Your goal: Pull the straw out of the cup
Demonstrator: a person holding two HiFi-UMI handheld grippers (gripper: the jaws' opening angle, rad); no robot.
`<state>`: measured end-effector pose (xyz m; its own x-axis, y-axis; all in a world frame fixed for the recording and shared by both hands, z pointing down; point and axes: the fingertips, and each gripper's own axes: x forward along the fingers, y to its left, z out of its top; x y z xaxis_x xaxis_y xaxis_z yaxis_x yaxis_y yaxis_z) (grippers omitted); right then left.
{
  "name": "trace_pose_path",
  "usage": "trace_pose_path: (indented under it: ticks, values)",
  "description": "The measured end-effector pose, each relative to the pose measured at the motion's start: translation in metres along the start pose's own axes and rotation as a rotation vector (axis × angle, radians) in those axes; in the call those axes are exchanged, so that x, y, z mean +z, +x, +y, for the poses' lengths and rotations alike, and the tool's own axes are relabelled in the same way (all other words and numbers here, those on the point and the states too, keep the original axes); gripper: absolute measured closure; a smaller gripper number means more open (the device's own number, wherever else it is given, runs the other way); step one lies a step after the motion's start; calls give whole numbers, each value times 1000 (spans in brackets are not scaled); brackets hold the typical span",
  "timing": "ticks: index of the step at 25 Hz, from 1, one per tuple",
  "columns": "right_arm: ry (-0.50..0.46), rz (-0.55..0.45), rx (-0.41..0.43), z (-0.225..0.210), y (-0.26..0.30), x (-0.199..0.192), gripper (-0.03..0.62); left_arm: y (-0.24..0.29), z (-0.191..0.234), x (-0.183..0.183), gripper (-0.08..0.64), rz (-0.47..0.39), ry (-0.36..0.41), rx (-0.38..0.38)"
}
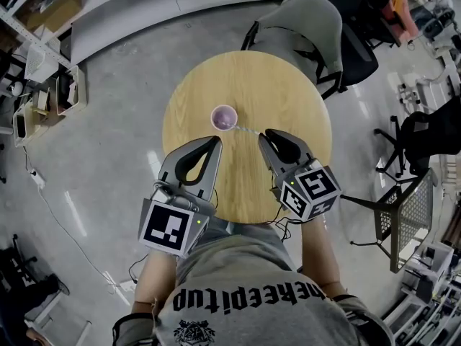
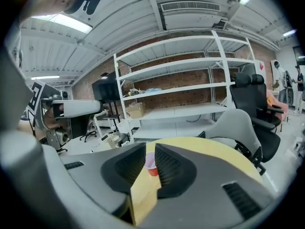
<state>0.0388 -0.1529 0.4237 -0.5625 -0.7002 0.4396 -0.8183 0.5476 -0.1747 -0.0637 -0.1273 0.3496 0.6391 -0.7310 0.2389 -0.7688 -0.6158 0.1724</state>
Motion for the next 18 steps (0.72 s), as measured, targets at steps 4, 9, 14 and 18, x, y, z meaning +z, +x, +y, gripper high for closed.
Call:
trace_pose_path:
  ticks: [4,9,14,18]
  values:
    - [9,24,-5,-3,3,-11,497,1,1,-3,534,4,-3,-4]
    - [29,54,-1,-6,10,-21,482,0,5,-5,534,11,-7,0]
    - [41,84,9,-5,18,-30,477,0,11,-7,534,20,-11,8]
    - [45,98,10,-4,24,-36,477,-1,16,-9,534,25,-16,13]
